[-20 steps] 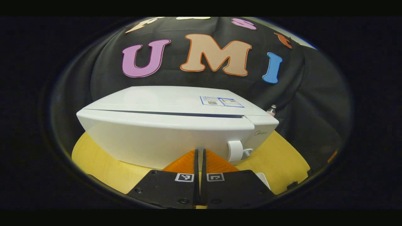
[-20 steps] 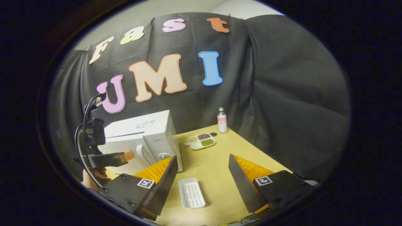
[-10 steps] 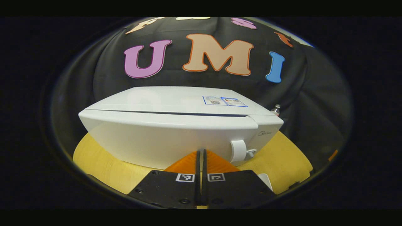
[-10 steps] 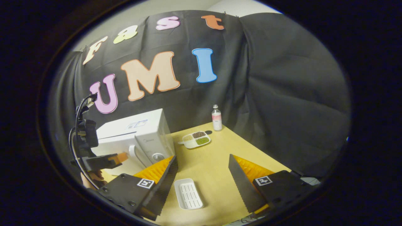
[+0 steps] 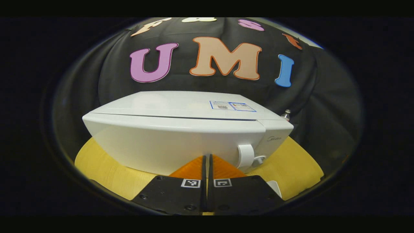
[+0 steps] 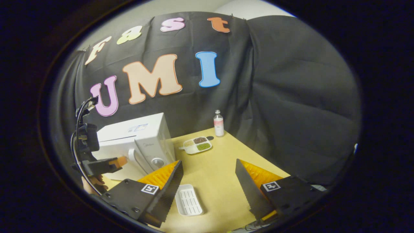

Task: Open the microwave oven with the left hand, put the food in, and close the microwave oven.

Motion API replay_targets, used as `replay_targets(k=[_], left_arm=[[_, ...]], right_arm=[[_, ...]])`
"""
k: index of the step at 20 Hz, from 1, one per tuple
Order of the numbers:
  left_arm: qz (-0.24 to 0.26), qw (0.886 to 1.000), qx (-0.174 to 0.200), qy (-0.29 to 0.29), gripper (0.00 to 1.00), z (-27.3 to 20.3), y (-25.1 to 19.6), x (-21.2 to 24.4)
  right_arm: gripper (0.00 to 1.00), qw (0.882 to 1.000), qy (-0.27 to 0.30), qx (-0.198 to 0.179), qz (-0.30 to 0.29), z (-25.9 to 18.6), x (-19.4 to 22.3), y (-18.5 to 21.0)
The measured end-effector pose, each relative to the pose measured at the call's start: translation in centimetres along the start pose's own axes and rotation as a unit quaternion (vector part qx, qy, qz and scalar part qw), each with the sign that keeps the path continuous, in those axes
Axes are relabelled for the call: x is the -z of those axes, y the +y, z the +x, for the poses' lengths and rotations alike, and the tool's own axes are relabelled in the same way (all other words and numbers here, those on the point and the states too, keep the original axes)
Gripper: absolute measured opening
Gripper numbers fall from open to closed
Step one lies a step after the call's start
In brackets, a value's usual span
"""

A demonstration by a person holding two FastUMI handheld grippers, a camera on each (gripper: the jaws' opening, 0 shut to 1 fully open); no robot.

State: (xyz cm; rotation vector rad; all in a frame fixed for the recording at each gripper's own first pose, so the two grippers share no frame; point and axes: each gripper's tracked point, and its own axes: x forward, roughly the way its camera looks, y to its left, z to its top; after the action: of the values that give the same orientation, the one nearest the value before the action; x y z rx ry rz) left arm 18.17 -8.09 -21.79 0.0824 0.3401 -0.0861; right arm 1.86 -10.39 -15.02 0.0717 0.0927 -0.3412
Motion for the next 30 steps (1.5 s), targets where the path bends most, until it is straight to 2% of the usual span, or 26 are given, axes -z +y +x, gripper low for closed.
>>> replay_targets(k=[4, 6, 7, 8, 11, 12, 13, 16, 17, 18, 21, 25, 26, 27, 28, 30], left_arm=[[-0.029, 0.998, -0.007, 0.047, 0.01, 0.7, 0.4, 3.3], [-0.036, 0.998, -0.005, 0.046, 0.01, 0.9, 0.4, 3.2], [-0.028, 0.999, -0.011, 0.044, 0.01, 0.6, 0.9, 3.0], [-0.016, 0.999, -0.016, 0.035, 0.01, 0.1, 1.4, 2.3], [0.006, 1.0, -0.022, -0.001, 0.0, -1.5, 2.4, -0.7], [0.005, 1.0, -0.018, -0.012, 0.01, -2.3, 2.5, -1.7], [0.002, 1.0, -0.017, -0.025, 0.01, -3.3, 2.6, -2.8], [0.013, 0.998, -0.022, -0.054, 0.02, -6.6, 3.6, -5.3], [0.018, 0.998, -0.026, -0.063, 0.06, -7.8, 4.0, -6.0], [0.021, 0.997, -0.026, -0.071, 0.09, -9.3, 4.3, -6.7], [0.034, 0.994, -0.038, -0.092, 0.17, -13.2, 5.4, -8.1], [0.024, 0.992, -0.055, -0.113, 0.72, -17.6, 6.4, -9.8], [0.021, 0.991, -0.063, -0.119, 0.96, -18.6, 6.8, -10.2], [0.017, 0.99, -0.072, -0.123, 0.99, -19.3, 7.1, -10.5], [0.013, 0.989, -0.077, -0.126, 0.95, -19.9, 7.3, -10.9], [0.003, 0.988, -0.082, -0.132, 0.95, -21.0, 7.5, -11.2]], right_arm=[[1.0, 1.0, -0.005, 0.002, -0.001, -0.4, -0.3, -0.7], [1.0, 1.0, -0.008, -0.002, -0.003, -0.4, -0.3, -0.7], [0.92, 1.0, -0.006, -0.006, -0.007, -0.3, -0.3, -0.6], [1.0, 1.0, -0.004, -0.011, -0.011, -0.3, -0.3, -0.4], [1.0, 0.999, 0.007, -0.04, -0.023, 0.0, -0.5, 1.1], [0.92, 0.998, 0.011, -0.054, -0.024, 0.0, -0.8, 1.8], [1.0, 0.997, 0.01, -0.066, -0.025, 0.1, -1.3, 2.5], [1.0, 0.995, -0.005, -0.085, -0.053, 0.3, -3.2, 3.6], [1.0, 0.994, -0.01, -0.093, -0.06, 0.2, -4.0, 4.1], [0.92, 0.993, -0.015, -0.102, -0.062, 0.1, -4.6, 4.7], [0.92, 0.99, -0.025, -0.126, -0.06, -0.5, -6.5, 6.0], [0.92, 0.986, -0.044, -0.149, -0.068, -1.2, -9.4, 6.8], [0.92, 0.984, -0.048, -0.154, -0.071, -1.6, -9.9, 7.0], [0.91, 0.983, -0.052, -0.16, -0.074, -1.9, -10.6, 7.1], [0.91, 0.982, -0.057, -0.163, -0.076, -2.4, -11.1, 7.2], [0.92, 0.98, -0.063, -0.171, -0.079, -3.0, -11.8, 7.5]])
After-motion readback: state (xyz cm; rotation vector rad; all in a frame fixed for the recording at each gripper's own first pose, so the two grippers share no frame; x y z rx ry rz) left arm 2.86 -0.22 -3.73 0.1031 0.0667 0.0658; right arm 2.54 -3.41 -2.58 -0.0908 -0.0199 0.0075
